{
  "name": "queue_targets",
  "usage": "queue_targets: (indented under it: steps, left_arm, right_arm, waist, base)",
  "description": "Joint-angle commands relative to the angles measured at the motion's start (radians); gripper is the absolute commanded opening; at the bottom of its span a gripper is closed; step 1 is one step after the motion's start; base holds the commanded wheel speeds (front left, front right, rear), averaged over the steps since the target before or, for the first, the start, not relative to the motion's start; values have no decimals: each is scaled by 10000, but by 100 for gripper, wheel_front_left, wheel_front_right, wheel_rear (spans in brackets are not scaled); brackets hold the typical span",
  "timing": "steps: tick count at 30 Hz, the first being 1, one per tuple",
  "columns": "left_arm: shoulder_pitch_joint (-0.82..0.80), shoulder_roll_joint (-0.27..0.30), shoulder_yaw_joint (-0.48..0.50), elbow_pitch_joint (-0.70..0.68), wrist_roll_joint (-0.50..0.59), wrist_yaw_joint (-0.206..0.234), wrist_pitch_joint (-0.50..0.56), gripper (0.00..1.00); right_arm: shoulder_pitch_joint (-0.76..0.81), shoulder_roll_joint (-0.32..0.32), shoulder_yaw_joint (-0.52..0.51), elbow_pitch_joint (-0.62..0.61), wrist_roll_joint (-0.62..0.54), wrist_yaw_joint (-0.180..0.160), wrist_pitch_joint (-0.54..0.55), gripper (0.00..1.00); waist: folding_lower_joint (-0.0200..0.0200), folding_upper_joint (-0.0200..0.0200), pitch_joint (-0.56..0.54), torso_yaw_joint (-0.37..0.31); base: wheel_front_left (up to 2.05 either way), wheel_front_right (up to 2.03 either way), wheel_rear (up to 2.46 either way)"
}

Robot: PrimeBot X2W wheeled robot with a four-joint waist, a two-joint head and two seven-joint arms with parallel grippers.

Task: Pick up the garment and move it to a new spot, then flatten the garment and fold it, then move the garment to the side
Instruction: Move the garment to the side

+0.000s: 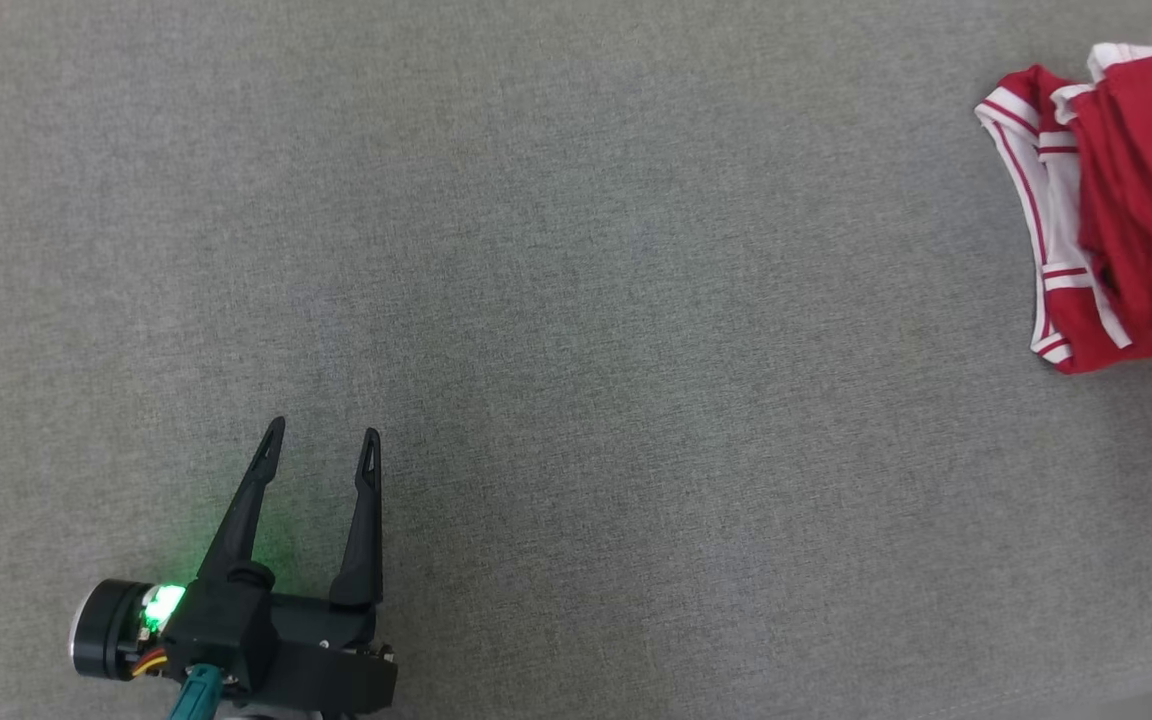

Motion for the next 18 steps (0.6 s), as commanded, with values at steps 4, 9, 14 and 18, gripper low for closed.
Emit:
queue_targets:
  steps: [4,9,14,18]
  left_arm:
    - [-231,69,-8,-58,129,-12,-26,100]
    - [-268,70,-53,-84,162,-32,-26,100]
    - [-264,-19,-174,-276,63,-43,-26,100]
    - [-56,-27,-337,-539,30,-162,-26,100]
  right_arm:
    - [-78,365,-611,590,-760,-34,-929,100]
    - [-170,836,-987,626,-1449,-34,-2019,100]
    - [27,1953,-1398,307,-1535,-34,-4010,100]
    - [634,3026,-1602,-292,-799,-34,-5106,100]
  waist:
    - [-1,-1,219,-14]
    - [-1,-1,140,-142]
    - [-1,-1,-424,-74]
    - [-1,-1,-1047,161]
  base:
    - [0,0,0]
    - [0,0,0]
    - [0,0,0]
    - [0,0,0]
